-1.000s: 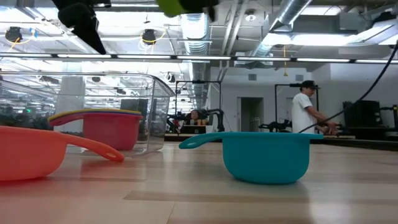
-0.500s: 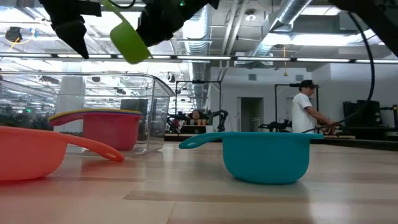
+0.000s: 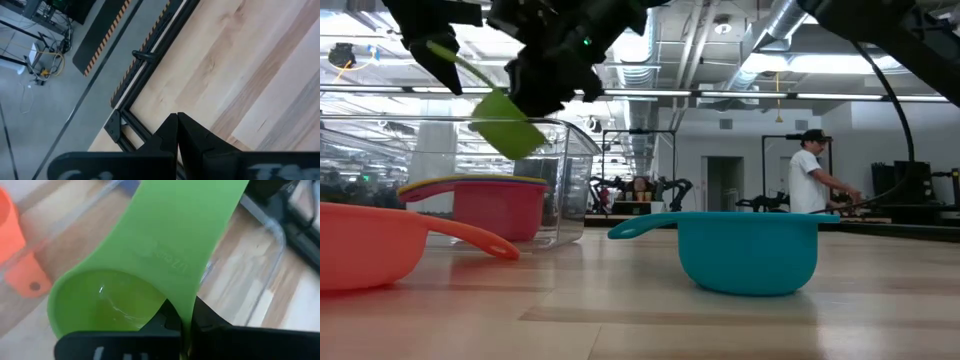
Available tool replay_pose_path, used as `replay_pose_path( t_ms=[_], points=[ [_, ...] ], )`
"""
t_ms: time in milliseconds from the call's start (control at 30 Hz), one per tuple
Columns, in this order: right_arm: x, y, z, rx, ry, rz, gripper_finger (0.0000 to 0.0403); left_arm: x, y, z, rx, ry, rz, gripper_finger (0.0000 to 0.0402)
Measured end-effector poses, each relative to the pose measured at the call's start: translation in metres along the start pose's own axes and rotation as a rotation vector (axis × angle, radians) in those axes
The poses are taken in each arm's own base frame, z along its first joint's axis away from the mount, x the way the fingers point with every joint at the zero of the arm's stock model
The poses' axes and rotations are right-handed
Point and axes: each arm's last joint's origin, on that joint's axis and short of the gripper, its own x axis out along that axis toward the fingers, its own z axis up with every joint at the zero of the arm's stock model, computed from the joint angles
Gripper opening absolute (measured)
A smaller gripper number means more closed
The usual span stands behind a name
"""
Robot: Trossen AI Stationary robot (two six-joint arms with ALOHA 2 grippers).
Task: Nest measuring cups in basket
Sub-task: Stack the green measuring cup on top of the yellow measuring cup in the transparent bin
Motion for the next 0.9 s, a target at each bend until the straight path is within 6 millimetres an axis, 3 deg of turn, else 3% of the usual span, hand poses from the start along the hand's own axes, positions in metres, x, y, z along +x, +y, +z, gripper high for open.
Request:
replay_pose_path(
  t_ms=[200,500,900],
  points=[
    [0.011,0.002,-0.004,0.003,0.028,-0.024,0.0011,0.0,-0.001,0.0,-0.004,0.005,-0.028,0.0],
    [0.013,0.0,-0.005,-0.002,0.074,-0.097,0.006,0.0,-0.002,0.0,-0.019,0.012,-0.057,0.0],
    [0.012,-0.003,-0.008,-0.041,0.091,-0.103,0.0065,0.0,-0.002,-0.001,-0.029,0.02,-0.083,0.0]
  ],
)
